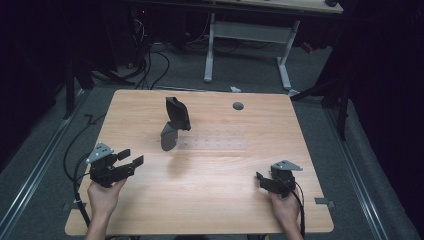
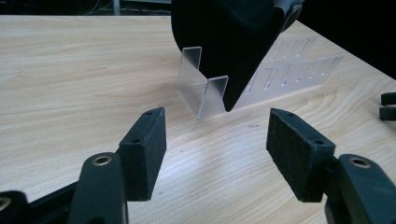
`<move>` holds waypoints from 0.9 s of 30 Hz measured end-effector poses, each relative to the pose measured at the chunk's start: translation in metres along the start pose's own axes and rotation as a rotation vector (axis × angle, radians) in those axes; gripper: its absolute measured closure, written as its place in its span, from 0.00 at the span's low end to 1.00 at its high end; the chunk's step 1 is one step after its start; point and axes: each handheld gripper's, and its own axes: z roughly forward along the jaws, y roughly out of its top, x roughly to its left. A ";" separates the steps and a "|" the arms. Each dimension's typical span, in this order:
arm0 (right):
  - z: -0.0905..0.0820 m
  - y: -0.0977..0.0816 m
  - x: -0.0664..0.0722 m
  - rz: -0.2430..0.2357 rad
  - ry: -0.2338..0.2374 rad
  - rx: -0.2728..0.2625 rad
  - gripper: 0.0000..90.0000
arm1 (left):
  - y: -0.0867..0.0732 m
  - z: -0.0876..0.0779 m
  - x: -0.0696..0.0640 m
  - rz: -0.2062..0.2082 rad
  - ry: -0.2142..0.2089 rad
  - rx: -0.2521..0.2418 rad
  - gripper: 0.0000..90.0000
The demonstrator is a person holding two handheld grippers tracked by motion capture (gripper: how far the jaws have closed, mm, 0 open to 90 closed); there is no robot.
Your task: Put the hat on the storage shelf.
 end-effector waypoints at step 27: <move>0.000 0.000 0.000 0.000 -0.001 0.000 0.39 | -0.037 0.011 -0.002 0.015 0.023 0.071 0.48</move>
